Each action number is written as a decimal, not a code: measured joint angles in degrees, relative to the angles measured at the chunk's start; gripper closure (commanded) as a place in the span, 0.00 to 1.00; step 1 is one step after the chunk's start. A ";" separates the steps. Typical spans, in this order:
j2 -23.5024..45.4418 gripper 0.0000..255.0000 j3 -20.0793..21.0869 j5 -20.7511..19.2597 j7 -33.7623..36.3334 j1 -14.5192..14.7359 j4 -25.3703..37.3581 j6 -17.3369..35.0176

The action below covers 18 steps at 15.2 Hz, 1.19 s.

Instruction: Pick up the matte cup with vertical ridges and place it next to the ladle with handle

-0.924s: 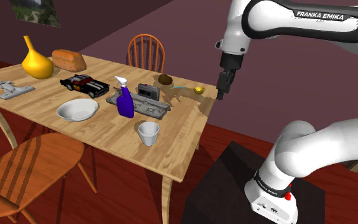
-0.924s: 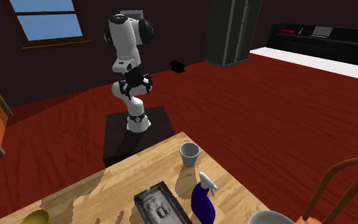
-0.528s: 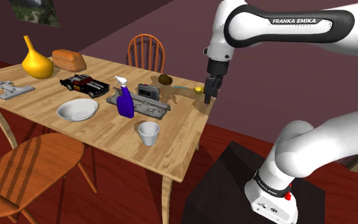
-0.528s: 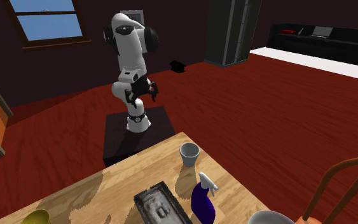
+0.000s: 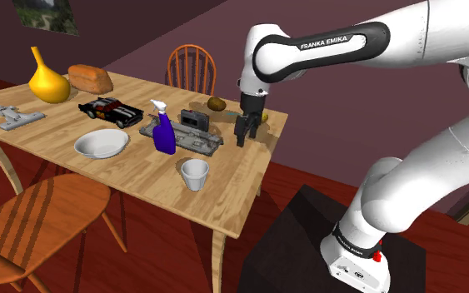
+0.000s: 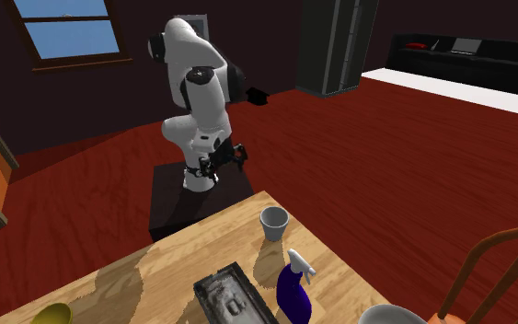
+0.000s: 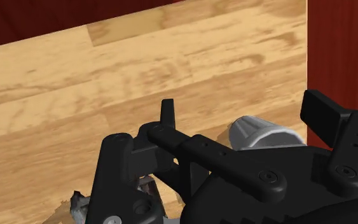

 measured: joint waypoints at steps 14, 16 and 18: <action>28.53 0.00 2.97 2.91 1.76 2.60 16.30 12.65; 29.46 0.00 3.12 3.06 1.74 2.78 16.03 13.91; 30.44 0.00 3.34 3.17 1.89 3.06 15.66 15.32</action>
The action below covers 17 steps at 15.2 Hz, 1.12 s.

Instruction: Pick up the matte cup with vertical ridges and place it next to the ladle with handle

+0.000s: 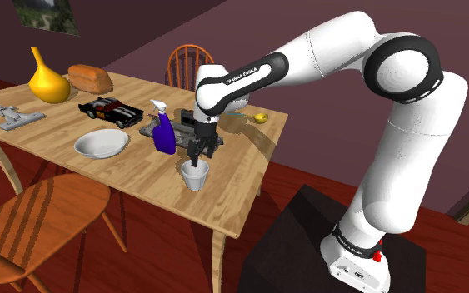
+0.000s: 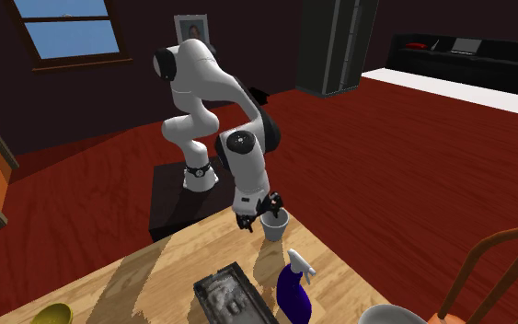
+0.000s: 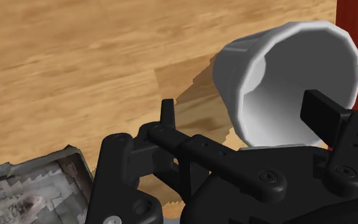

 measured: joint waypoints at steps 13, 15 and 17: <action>1.03 1.00 0.21 0.26 -0.20 0.26 -1.55 2.64; 1.01 1.00 0.20 0.26 -0.20 0.25 -1.53 2.64; 0.99 1.00 0.20 0.26 -0.20 0.25 -1.53 2.65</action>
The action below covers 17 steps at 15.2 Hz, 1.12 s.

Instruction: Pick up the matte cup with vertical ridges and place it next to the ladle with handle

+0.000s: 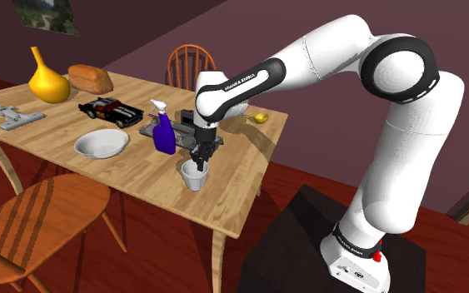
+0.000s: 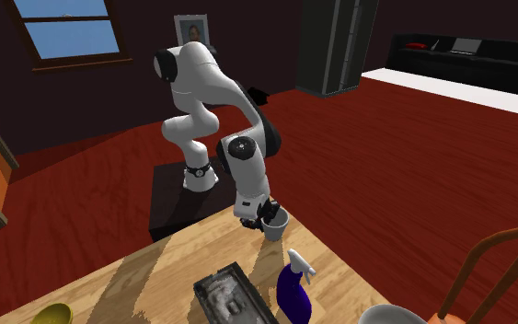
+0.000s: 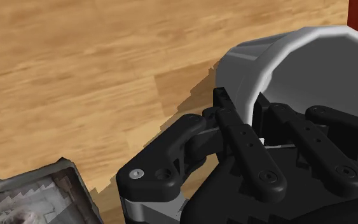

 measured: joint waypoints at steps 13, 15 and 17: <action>-3.33 1.00 -0.11 -0.46 1.27 -0.15 2.95 -6.22; -3.95 1.00 -0.15 -0.57 1.55 -0.21 3.91 -7.80; -4.45 1.00 -0.21 -0.67 1.75 -0.28 4.77 -9.14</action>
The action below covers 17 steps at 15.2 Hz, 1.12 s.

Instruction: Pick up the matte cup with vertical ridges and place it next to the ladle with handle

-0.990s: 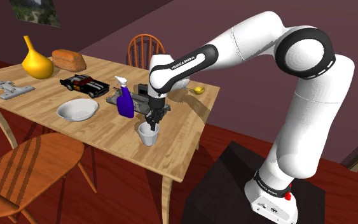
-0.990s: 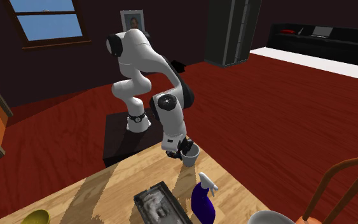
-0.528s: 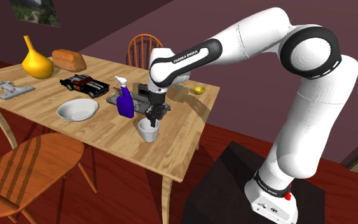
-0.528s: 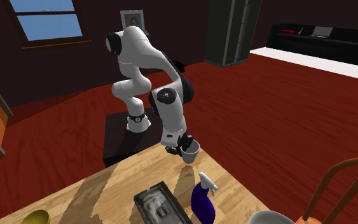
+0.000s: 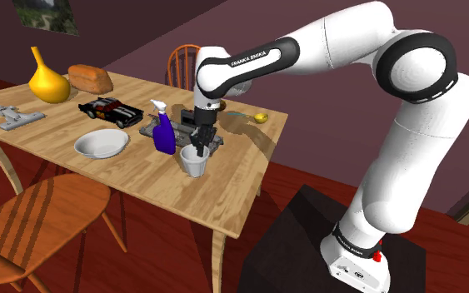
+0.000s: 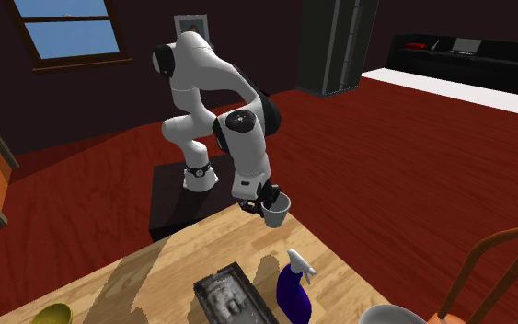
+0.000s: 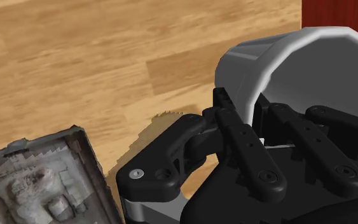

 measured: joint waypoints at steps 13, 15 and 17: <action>-2.53 1.00 -0.19 -0.53 1.76 -0.23 6.88 -9.27; -2.80 1.00 -0.26 -0.59 1.93 -0.30 8.00 -10.66; -2.92 1.00 -0.26 -0.66 2.28 -0.31 9.44 -12.18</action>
